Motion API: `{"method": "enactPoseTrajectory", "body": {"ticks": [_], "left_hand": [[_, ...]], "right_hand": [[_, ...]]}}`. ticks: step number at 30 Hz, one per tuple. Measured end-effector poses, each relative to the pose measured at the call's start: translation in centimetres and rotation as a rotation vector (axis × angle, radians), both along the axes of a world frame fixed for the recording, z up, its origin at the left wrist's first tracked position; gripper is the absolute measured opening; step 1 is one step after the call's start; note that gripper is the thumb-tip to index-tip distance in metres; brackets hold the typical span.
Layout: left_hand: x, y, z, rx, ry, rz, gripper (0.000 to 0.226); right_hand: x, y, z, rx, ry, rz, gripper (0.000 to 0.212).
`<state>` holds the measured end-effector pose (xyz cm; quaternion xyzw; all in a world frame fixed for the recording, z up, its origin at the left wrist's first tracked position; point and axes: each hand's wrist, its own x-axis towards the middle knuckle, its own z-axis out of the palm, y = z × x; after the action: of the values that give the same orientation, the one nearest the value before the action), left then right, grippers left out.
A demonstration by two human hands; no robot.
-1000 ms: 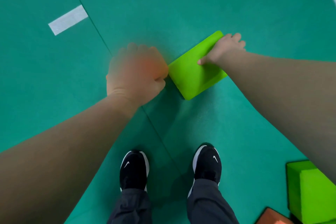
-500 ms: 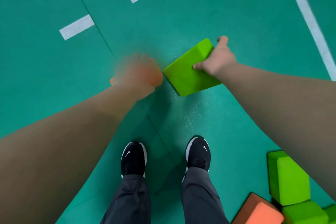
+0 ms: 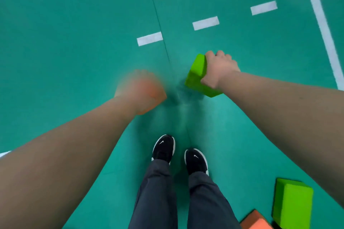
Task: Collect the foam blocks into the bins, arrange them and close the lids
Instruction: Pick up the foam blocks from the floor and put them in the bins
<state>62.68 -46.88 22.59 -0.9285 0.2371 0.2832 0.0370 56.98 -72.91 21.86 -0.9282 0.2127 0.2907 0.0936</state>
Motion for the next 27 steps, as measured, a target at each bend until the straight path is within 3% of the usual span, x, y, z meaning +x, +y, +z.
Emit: {"method": "enactPoseTrajectory", "body": {"ticks": [5,13,18,20,27], "left_hand": [[-0.8,7.5,6.1,0.041,0.001,0.121,0.100],[-12.2,23.9,10.9,0.025,-0.052,0.579,0.070],[-26.2,38.1,12.7,0.088,-0.131,0.944,0.075],[-29.0,39.3,12.1,0.081,-0.160,1.000,0.078],[-48.7,50.6,10.5,0.032,0.051,1.409,0.083]], "right_hand": [[5.0,7.9,5.8,0.005,-0.027,0.306,0.058],[5.2,25.4,11.9,-0.007,-0.056,0.784,0.060],[-2.1,42.9,13.1,0.079,-0.067,1.101,0.058],[-3.6,45.0,13.4,0.102,-0.048,1.087,0.059],[-18.8,63.7,12.6,0.168,0.022,1.427,0.059]]}}
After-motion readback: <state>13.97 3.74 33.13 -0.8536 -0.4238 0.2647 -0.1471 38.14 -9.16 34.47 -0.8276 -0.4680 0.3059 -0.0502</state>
